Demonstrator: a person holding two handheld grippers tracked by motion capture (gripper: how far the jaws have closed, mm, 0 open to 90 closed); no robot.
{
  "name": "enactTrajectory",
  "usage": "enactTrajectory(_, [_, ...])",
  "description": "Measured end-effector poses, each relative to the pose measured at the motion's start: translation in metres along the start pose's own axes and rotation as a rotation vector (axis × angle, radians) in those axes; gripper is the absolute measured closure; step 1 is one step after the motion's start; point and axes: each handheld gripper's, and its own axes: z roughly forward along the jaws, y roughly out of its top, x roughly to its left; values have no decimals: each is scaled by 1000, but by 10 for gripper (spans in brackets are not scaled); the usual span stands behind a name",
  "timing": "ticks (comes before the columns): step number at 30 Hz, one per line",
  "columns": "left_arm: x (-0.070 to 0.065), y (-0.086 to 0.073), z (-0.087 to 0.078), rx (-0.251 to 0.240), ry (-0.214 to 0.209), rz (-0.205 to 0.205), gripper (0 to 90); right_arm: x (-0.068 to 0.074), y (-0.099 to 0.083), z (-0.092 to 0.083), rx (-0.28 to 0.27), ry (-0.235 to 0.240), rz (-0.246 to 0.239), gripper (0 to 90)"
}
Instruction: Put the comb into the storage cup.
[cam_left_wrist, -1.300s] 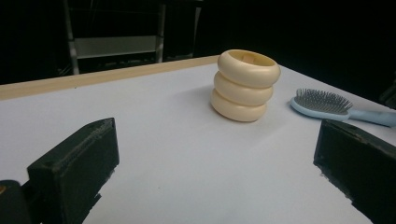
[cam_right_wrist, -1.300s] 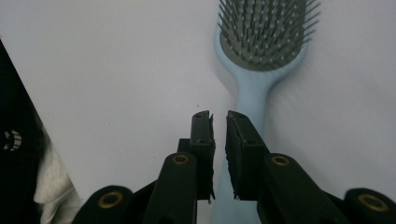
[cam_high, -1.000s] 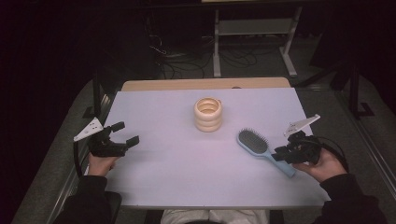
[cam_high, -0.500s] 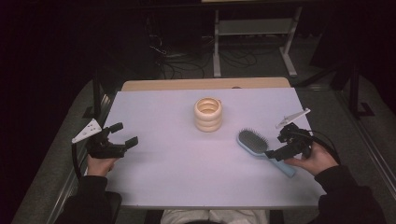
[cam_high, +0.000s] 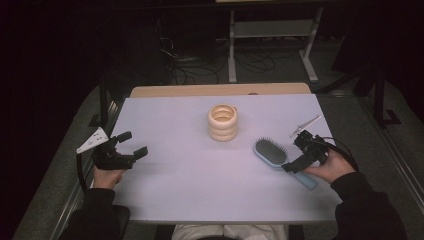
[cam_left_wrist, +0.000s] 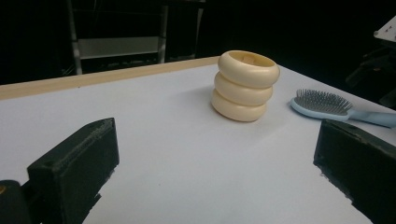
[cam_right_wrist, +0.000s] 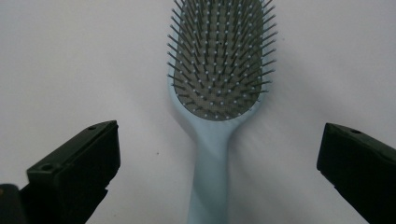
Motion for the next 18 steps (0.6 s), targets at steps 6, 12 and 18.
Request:
enactTrajectory(6, [0, 0, 0, 0, -1, 1, 0, -4, -3, 12, 31, 11, 0, 45])
enactTrajectory(12, [0, 0, 0, -3, -2, 6, 0, -9, -8, 19, 44, 44, 16, 164])
enactTrajectory(18, [0, 0, 1, -4, -3, 7, 0, -11, -10, 23, 52, 94, 10, 329])
